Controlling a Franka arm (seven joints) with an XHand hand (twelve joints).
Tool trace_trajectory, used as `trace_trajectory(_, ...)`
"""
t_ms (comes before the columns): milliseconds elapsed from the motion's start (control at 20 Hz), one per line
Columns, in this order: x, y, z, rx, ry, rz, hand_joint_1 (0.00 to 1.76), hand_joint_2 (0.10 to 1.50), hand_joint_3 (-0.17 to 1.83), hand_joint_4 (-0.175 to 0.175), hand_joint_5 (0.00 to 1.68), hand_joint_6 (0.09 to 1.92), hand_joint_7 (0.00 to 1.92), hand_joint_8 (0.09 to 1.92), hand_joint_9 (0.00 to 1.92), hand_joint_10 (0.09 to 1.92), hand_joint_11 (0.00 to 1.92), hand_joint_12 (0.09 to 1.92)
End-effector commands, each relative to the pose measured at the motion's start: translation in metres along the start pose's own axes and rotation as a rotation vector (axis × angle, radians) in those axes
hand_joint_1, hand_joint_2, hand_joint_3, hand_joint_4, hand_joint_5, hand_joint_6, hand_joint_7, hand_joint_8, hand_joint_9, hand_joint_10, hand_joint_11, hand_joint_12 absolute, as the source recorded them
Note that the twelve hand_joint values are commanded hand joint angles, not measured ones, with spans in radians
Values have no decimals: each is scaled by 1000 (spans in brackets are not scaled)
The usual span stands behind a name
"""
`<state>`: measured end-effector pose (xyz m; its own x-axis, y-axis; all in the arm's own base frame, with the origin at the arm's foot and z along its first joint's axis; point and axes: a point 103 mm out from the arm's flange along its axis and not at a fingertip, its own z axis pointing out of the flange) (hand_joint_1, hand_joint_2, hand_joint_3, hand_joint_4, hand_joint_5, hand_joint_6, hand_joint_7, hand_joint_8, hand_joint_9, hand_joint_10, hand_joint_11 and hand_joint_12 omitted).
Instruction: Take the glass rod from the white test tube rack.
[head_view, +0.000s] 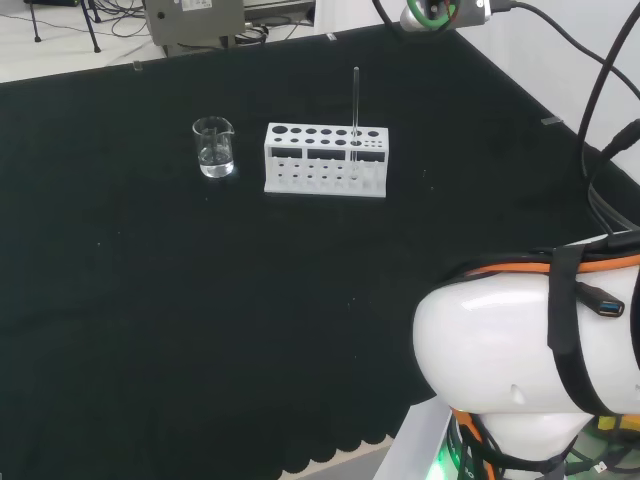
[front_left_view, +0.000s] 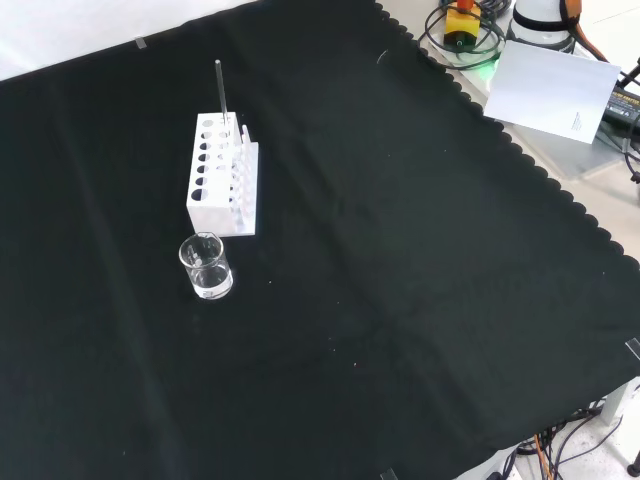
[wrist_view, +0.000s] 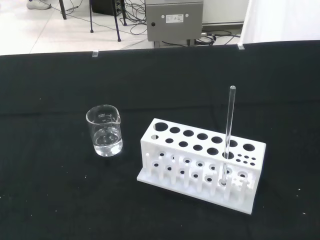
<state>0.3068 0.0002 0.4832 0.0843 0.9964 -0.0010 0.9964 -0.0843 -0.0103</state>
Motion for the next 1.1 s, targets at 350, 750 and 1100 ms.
trace_trajectory(350, 3, 4, 0, -1, -20, 4, 476, 957, 452, -136, 0, 87, 0, 573, 0, 780, 0, 1289)
trace_trajectory(750, 1, 6, 3, -1, -16, 9, 474, 971, 423, -136, 0, 87, 0, 624, 15, 832, 0, 1359)
trace_trajectory(1100, -6, 33, 11, 25, -7, 18, 472, 981, 413, -140, 17, 87, 0, 769, 171, 881, 113, 1463)
